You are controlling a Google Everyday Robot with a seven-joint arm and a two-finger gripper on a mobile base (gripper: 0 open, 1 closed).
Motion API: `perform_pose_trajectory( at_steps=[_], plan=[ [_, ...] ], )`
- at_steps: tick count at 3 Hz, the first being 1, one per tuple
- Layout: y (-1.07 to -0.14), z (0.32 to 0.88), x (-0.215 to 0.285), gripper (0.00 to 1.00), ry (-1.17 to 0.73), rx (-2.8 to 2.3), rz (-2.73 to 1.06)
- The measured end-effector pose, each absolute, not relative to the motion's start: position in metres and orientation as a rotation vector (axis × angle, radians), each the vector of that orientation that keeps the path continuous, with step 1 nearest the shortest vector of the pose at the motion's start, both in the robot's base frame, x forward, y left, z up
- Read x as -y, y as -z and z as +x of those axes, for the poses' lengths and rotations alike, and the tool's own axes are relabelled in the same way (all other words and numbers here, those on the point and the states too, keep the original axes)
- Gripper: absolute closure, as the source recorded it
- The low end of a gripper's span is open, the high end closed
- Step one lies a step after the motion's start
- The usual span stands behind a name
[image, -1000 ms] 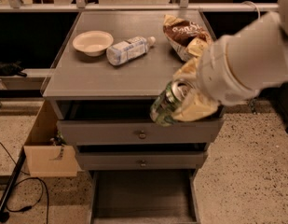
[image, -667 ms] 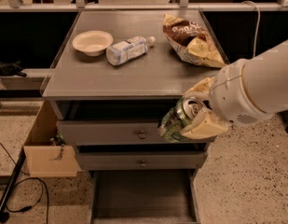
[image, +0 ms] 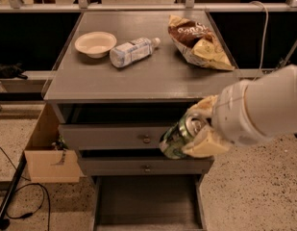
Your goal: Place green can into bottom drawer
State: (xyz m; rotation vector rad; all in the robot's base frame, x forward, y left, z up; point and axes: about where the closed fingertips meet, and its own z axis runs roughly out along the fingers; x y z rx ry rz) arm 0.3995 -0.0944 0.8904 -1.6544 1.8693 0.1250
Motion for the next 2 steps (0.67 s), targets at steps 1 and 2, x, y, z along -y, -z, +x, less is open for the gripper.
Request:
perform_pose_trajectory(
  at_steps=[1,2],
  plan=[
    [-0.839,0.372,0.090,1.00,-0.204,-1.936,-1.513],
    [-0.770,0.354,0.090,1.00,-0.287,-2.005,-1.442]
  ],
)
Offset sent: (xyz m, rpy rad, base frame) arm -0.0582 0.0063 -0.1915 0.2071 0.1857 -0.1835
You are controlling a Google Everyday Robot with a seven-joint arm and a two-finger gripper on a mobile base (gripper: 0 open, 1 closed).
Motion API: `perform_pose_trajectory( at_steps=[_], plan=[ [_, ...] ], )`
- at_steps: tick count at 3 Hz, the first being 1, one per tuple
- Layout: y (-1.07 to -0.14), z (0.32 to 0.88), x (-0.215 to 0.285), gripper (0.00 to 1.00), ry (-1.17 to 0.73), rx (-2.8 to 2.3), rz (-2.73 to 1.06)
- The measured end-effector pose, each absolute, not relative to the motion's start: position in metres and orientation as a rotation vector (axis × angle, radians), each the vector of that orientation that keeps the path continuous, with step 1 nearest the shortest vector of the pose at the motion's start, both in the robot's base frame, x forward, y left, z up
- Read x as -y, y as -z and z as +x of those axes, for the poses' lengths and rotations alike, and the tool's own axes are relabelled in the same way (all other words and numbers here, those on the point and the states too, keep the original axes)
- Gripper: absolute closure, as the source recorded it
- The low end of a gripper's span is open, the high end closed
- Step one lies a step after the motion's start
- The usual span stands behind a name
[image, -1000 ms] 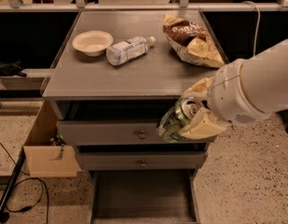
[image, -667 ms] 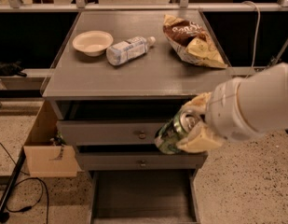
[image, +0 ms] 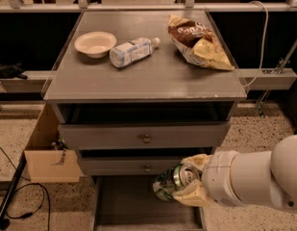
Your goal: Place green can into bottom drawer
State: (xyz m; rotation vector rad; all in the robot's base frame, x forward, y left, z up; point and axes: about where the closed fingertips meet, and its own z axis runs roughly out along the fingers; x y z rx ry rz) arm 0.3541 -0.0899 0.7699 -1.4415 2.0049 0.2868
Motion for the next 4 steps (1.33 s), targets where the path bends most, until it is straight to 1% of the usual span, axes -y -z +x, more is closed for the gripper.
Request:
perform_pose_trajectory(
  at_steps=[2,3,4],
  plan=[
    [-0.778,0.355,0.089,1.00,-0.276,-1.996,-1.453],
    [-0.758,0.364,0.086,1.00,-0.279,-1.979,-1.418],
    [-0.688,0.401,0.092,1.00,-0.283,-1.929,-1.297]
  ],
)
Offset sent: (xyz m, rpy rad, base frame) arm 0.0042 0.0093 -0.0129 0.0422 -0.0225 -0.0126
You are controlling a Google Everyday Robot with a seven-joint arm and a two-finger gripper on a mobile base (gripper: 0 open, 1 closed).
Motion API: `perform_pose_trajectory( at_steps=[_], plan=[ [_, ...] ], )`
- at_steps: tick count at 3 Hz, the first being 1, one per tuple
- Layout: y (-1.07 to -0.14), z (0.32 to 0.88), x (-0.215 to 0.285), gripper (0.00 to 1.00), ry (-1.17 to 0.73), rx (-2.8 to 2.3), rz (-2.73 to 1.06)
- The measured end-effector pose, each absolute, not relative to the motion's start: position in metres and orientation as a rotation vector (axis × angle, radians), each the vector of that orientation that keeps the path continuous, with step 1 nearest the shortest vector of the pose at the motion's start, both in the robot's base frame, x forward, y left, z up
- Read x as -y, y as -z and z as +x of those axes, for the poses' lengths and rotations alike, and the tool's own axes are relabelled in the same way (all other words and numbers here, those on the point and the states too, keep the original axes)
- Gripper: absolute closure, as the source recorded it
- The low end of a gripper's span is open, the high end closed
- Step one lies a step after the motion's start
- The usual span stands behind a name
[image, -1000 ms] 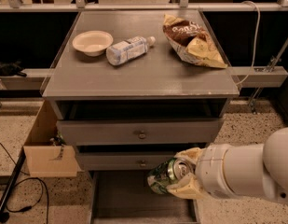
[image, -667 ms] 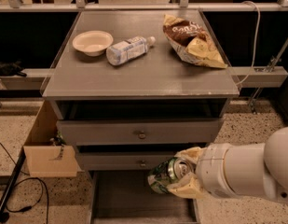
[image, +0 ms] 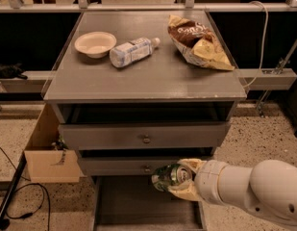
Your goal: Place green can into bottom drawer
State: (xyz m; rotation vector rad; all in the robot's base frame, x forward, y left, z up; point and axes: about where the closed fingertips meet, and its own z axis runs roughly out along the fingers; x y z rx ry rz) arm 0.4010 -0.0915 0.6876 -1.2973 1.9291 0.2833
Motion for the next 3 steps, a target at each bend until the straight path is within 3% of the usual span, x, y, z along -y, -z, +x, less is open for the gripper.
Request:
perform_pose_trajectory(
  at_steps=[3],
  plan=[
    [-0.628,0.421,0.093,1.00,-0.300,-1.960,-1.281]
  ],
)
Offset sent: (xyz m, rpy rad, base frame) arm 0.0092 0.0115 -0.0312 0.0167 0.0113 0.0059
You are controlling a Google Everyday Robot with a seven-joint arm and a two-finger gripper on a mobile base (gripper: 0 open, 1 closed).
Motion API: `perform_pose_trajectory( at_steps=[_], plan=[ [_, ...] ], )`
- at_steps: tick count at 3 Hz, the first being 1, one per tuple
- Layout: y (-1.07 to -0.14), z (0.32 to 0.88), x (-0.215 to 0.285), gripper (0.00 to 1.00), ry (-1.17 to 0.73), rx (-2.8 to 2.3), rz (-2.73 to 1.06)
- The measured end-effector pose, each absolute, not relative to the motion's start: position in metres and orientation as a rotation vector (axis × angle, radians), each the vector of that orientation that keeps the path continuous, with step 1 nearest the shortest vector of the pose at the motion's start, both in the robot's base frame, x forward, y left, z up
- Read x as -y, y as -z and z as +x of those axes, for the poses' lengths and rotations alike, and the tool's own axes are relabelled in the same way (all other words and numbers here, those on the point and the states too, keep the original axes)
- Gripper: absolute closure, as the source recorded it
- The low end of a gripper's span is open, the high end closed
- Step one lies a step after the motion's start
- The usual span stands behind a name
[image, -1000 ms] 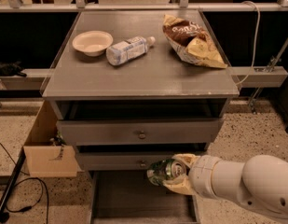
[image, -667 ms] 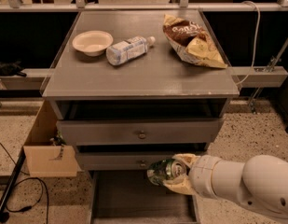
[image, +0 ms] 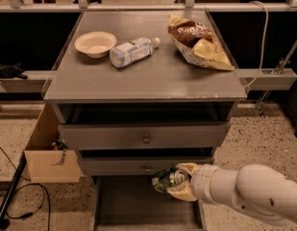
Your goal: Place green can into bottom drawer
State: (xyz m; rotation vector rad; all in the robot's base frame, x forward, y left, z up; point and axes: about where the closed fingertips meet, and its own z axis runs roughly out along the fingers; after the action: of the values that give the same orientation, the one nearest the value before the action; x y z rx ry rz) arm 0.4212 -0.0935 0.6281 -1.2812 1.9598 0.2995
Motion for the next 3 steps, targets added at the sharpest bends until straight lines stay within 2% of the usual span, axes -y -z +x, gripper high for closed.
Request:
perform_pose_trajectory(
  at_steps=[1,2,3],
  plan=[
    [-0.537,0.469,0.121,1.00,-0.311,-1.988,-1.213],
    [-0.534,0.469,0.120,1.00,-0.319,-1.991,-1.208],
    [-0.492,0.463,0.111,1.00,-0.362,-2.062,-1.182]
  ],
)
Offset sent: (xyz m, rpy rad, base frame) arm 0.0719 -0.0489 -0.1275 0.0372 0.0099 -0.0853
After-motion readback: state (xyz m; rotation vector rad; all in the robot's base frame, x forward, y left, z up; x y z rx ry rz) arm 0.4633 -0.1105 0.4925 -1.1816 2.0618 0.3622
